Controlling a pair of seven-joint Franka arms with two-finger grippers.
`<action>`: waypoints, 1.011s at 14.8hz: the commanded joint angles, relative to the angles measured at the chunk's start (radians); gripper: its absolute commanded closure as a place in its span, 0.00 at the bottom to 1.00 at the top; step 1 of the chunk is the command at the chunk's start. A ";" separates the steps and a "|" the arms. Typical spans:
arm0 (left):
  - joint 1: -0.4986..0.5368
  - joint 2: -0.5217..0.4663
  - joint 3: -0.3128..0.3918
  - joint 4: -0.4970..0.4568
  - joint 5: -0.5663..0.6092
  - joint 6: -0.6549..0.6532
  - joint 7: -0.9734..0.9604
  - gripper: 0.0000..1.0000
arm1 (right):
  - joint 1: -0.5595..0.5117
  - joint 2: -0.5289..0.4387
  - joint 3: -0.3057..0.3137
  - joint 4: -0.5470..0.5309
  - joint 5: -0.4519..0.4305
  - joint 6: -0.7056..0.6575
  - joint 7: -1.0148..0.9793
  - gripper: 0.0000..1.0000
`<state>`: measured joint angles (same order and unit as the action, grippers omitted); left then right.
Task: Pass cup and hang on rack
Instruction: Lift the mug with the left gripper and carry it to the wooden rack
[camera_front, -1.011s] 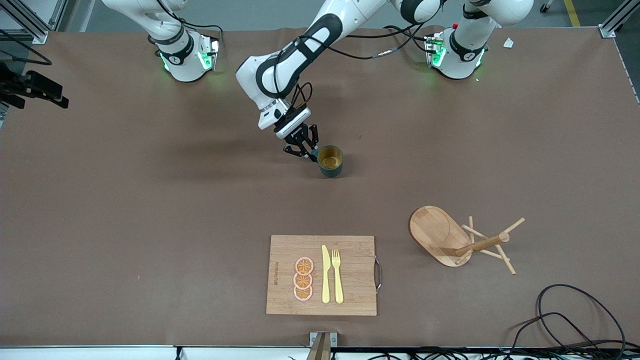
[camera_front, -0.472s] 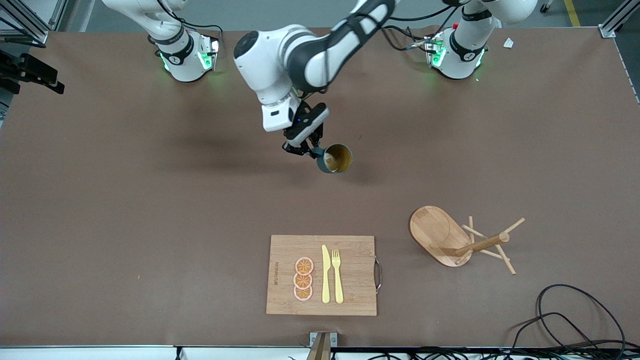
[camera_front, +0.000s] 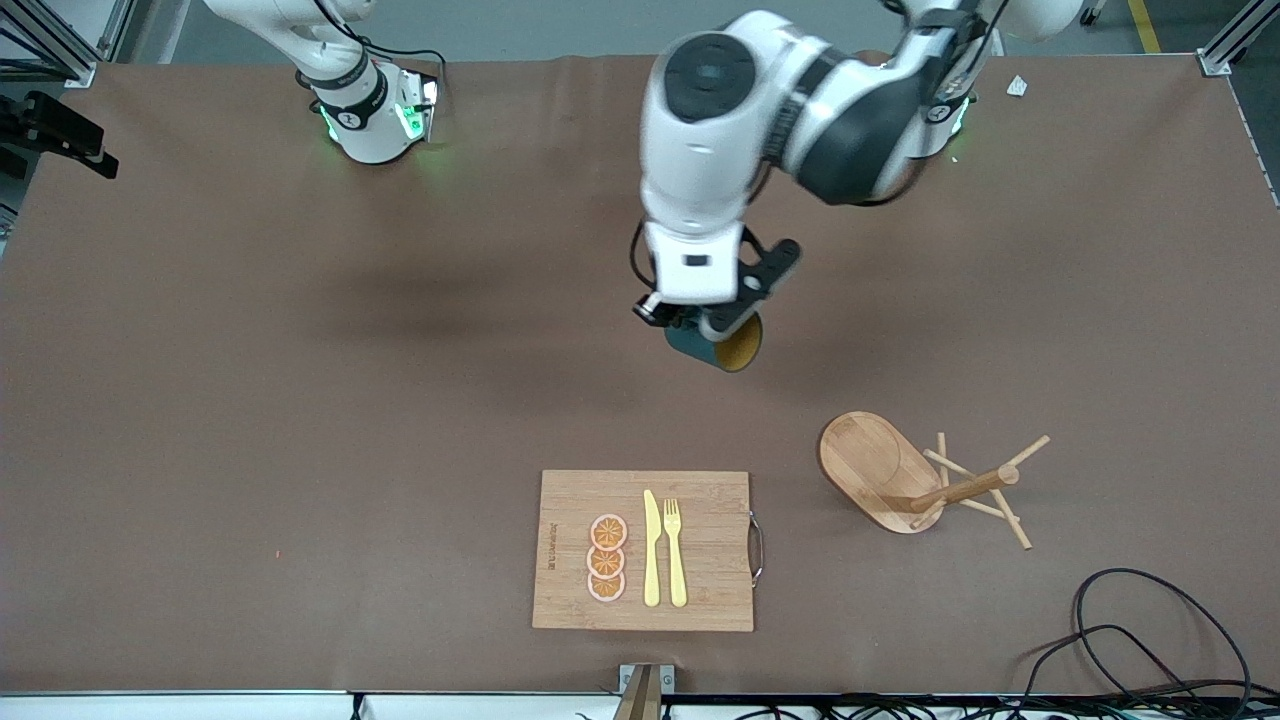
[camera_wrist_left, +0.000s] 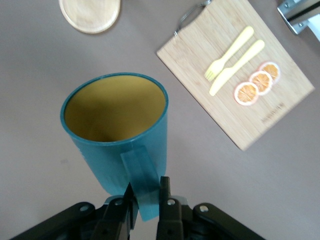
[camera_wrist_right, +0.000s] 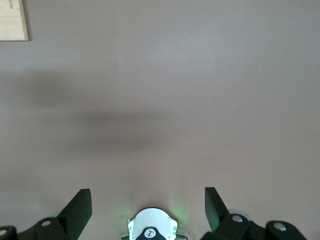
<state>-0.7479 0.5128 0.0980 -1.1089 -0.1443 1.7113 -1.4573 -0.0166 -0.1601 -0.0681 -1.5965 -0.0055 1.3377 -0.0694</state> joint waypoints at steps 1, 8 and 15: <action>0.096 -0.056 -0.007 -0.039 -0.176 0.022 0.098 0.99 | -0.016 -0.010 0.010 -0.003 -0.005 0.011 0.000 0.00; 0.393 -0.083 -0.007 -0.081 -0.595 -0.090 0.388 0.99 | -0.016 -0.010 0.010 -0.007 -0.001 0.015 0.002 0.00; 0.574 -0.082 -0.007 -0.271 -0.825 -0.130 0.714 0.99 | -0.037 -0.013 -0.006 -0.007 0.028 -0.006 0.000 0.00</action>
<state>-0.2080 0.4548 0.0980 -1.3066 -0.9207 1.5870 -0.8278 -0.0266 -0.1599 -0.0790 -1.5963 0.0008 1.3374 -0.0695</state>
